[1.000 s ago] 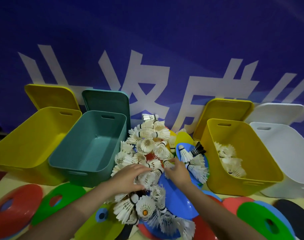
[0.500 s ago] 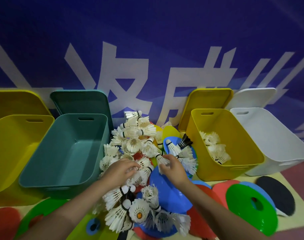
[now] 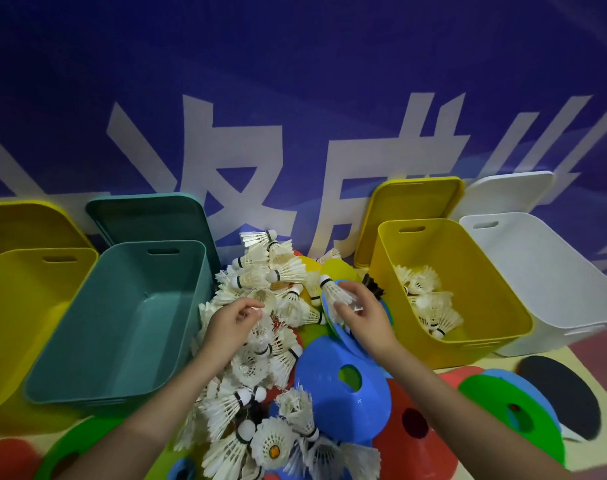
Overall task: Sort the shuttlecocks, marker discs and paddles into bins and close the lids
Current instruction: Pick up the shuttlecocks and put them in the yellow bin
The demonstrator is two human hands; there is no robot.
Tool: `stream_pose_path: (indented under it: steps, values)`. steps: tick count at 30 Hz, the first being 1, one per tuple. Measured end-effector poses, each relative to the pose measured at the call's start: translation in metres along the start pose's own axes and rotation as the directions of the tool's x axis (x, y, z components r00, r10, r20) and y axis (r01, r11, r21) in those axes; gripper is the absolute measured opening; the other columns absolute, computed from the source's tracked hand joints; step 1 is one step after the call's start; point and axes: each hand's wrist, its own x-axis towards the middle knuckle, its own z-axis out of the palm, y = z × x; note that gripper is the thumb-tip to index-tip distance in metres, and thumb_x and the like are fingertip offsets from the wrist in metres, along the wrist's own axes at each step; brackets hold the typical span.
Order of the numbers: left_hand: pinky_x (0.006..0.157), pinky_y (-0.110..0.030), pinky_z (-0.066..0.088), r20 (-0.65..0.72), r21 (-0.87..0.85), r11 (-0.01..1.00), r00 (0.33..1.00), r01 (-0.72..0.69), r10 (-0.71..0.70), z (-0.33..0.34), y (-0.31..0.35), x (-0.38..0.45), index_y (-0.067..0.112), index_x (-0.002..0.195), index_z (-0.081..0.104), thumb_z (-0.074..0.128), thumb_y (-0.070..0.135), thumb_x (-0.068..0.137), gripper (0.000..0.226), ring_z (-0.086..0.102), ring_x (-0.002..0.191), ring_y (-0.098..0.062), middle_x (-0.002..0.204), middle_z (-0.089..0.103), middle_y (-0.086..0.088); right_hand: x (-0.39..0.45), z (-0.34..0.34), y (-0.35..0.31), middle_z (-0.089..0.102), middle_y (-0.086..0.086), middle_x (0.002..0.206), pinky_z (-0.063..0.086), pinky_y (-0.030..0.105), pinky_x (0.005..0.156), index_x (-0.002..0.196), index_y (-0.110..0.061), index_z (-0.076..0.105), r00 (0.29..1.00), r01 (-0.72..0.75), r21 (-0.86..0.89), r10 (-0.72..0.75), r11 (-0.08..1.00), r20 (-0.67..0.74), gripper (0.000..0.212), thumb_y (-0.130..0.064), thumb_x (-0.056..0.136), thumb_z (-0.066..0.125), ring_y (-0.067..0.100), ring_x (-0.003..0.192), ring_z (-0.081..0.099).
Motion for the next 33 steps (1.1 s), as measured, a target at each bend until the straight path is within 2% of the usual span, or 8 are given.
stream_pose_path:
  steps: [4, 8, 14, 17, 20, 25, 28, 33]
  values:
    - [0.085, -0.021, 0.048, 0.200, 0.256, 0.956, 0.976, -0.142, 0.091, 0.011, -0.003, -0.017, 0.033, 0.122, 0.057, 0.045, 0.045, 0.095, 0.032, 0.055, 0.096, 0.004, 0.116, 0.055, 0.018, 0.001, -0.019, 0.009, 0.057, -0.009, 0.117, 0.048, 0.024, 0.081, 0.125, -0.021, 0.055, 1.000, -0.008, 0.046, 0.009, 0.999, -0.030, 0.032, -0.020, 0.093, 0.057, -0.003, 0.101, 0.054]
    - [0.096, -0.022, 0.041, 0.397, 0.367, 0.877, 0.905, -0.310, 0.153, 0.003, -0.011, -0.037, 0.043, 0.134, 0.042, 0.014, 0.079, 0.082, 0.069, 0.043, 0.115, 0.008, 0.126, 0.045, 0.022, -0.005, -0.022, 0.027, 0.056, -0.009, 0.118, 0.049, 0.034, 0.087, 0.123, -0.024, 0.055, 0.999, -0.047, 0.025, 0.047, 0.999, 0.000, 0.032, -0.025, 0.092, 0.058, 0.008, 0.105, 0.055]
    - [0.110, -0.022, 0.018, 0.604, 0.551, 0.648, 0.787, -0.525, 0.123, -0.012, -0.007, -0.051, 0.046, 0.143, 0.026, 0.041, 0.065, 0.086, 0.061, 0.023, 0.128, 0.006, 0.138, 0.026, 0.029, -0.016, -0.019, 0.033, 0.054, -0.013, 0.119, 0.050, 0.037, 0.088, 0.121, -0.034, 0.051, 0.997, -0.062, 0.075, 0.057, 0.995, 0.060, 0.031, -0.034, 0.090, 0.056, 0.013, 0.109, 0.055]
    - [0.107, -0.025, 0.032, 0.476, 0.580, 0.661, 0.857, -0.475, 0.198, -0.007, -0.010, -0.063, 0.043, 0.137, 0.040, 0.037, 0.065, 0.088, 0.054, 0.034, 0.123, 0.003, 0.133, 0.041, 0.022, -0.019, -0.015, 0.033, 0.051, -0.013, 0.122, 0.045, 0.031, 0.092, 0.128, -0.025, 0.052, 0.996, -0.063, 0.071, 0.057, 0.995, 0.075, 0.033, -0.024, 0.094, 0.056, 0.010, 0.113, 0.050]
    - [0.087, -0.027, 0.047, 0.129, 0.616, 0.772, 0.987, -0.159, 0.101, 0.002, -0.009, -0.076, 0.035, 0.120, 0.056, 0.032, 0.072, 0.081, 0.059, 0.048, 0.108, -0.006, 0.111, 0.051, 0.014, -0.024, -0.008, 0.032, 0.051, -0.010, 0.127, 0.044, 0.031, 0.093, 0.129, -0.023, 0.052, 0.994, -0.053, 0.084, 0.044, 0.995, 0.103, 0.034, -0.025, 0.095, 0.055, 0.011, 0.114, 0.050]
    - [0.087, -0.035, 0.049, 0.074, 0.789, 0.614, 0.992, 0.004, -0.102, 0.017, -0.014, -0.088, 0.029, 0.128, 0.047, 0.052, 0.066, 0.079, 0.062, 0.043, 0.118, -0.019, 0.123, 0.048, 0.002, -0.029, 0.010, 0.029, 0.051, -0.008, 0.129, 0.047, 0.027, 0.084, 0.129, -0.025, 0.051, 0.985, -0.057, 0.098, 0.040, 0.994, 0.167, 0.034, -0.025, 0.095, 0.055, 0.013, 0.112, 0.051]
    - [0.086, -0.033, 0.049, 0.011, 0.759, 0.644, 0.987, 0.095, -0.159, 0.016, -0.018, -0.089, 0.029, 0.129, 0.047, 0.060, 0.053, 0.082, 0.054, 0.045, 0.118, -0.020, 0.125, 0.048, 0.001, -0.032, 0.016, 0.025, 0.051, -0.009, 0.127, 0.041, 0.016, 0.079, 0.127, -0.025, 0.052, 0.981, -0.046, 0.108, 0.025, 0.993, 0.191, 0.033, -0.024, 0.095, 0.055, 0.009, 0.107, 0.051]
    - [0.085, -0.031, 0.048, -0.171, 0.541, 0.829, 0.984, 0.139, -0.053, 0.007, -0.012, -0.096, 0.026, 0.118, 0.056, 0.063, 0.038, 0.085, 0.036, 0.047, 0.112, -0.016, 0.119, 0.054, 0.005, -0.031, 0.017, 0.026, 0.052, -0.008, 0.127, 0.043, 0.025, 0.085, 0.126, -0.028, 0.052, 0.976, -0.023, 0.123, -0.004, 0.992, 0.217, 0.031, -0.025, 0.095, 0.056, 0.011, 0.108, 0.053]
